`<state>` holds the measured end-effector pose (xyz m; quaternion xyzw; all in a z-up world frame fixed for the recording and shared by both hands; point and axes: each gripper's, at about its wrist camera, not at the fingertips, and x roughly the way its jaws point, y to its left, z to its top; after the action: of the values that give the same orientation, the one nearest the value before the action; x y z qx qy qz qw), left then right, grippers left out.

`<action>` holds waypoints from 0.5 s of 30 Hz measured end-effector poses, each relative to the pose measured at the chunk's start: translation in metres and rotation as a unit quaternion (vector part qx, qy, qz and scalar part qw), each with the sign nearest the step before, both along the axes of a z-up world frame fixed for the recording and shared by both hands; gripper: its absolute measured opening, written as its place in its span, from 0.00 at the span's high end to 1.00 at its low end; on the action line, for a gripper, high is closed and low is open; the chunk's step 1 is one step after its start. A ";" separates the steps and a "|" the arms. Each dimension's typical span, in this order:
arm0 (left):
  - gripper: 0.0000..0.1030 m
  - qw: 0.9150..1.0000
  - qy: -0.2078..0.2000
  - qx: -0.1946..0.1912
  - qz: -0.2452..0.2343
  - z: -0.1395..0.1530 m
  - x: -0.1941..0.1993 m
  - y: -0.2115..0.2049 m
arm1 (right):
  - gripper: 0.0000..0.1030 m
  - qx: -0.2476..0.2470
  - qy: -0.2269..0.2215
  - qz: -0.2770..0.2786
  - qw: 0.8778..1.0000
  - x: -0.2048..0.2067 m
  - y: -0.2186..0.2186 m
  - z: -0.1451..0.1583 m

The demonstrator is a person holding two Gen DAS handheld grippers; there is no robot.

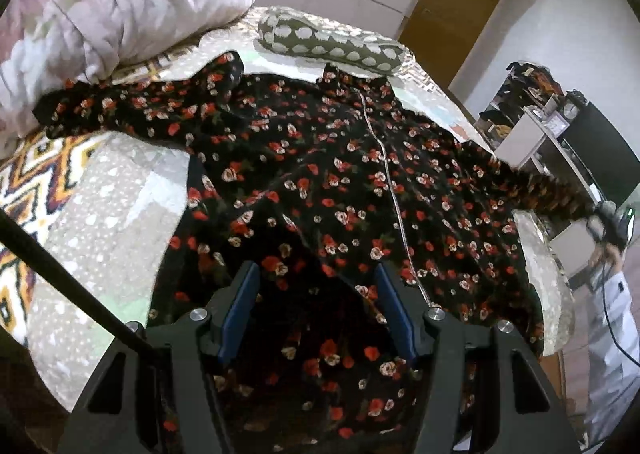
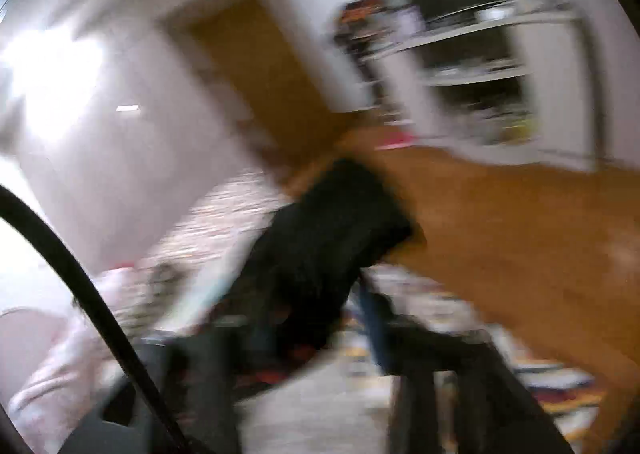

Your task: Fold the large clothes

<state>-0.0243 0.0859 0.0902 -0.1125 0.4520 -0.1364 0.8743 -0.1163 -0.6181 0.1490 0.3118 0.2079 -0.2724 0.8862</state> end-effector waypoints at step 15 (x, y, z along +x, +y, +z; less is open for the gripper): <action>0.42 1.000 0.026 0.009 -0.007 -0.016 0.005 -0.009 | 0.36 0.217 -0.034 0.075 0.973 -0.022 0.019 -0.090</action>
<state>-0.0192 0.0769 0.0742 -0.1052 0.4763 -0.1356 0.8624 -0.1382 -0.5989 0.0590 0.4891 0.2544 -0.1431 0.8219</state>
